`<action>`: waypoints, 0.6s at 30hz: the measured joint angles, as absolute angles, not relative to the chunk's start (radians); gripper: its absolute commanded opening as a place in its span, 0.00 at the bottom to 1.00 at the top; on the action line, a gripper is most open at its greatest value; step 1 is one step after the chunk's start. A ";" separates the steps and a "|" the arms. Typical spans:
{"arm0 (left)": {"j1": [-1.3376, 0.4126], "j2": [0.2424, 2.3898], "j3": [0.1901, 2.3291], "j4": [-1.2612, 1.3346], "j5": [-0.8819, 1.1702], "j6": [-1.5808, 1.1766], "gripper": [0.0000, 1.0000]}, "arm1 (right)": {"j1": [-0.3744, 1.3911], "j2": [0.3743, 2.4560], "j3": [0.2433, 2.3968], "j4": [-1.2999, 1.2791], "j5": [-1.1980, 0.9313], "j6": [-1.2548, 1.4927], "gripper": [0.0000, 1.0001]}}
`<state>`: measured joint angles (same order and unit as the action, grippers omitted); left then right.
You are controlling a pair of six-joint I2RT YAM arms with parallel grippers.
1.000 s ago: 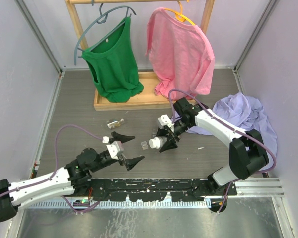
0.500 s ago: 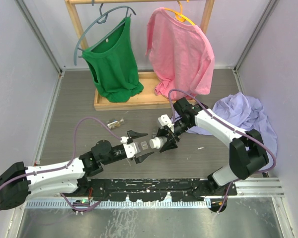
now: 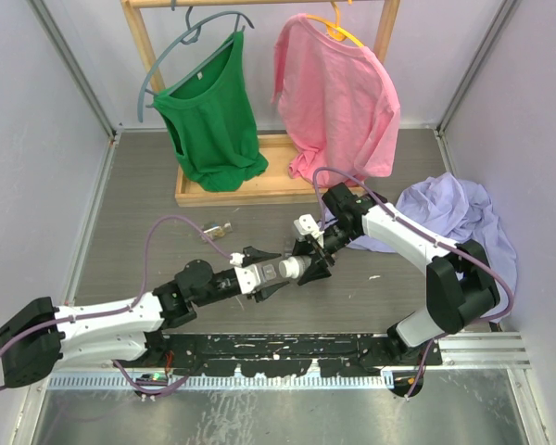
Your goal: Sort the pills into containers
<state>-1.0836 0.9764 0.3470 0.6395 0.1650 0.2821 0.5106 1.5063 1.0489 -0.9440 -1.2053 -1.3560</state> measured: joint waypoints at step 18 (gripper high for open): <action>-1.084 0.995 0.359 0.639 0.166 0.272 0.57 | 0.511 1.506 1.049 -0.944 -1.205 -1.356 0.01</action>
<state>-1.0836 0.9947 0.3588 0.6388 0.1658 0.2718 0.5114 1.5063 1.0489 -0.9443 -1.2053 -1.3560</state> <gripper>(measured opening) 0.561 0.591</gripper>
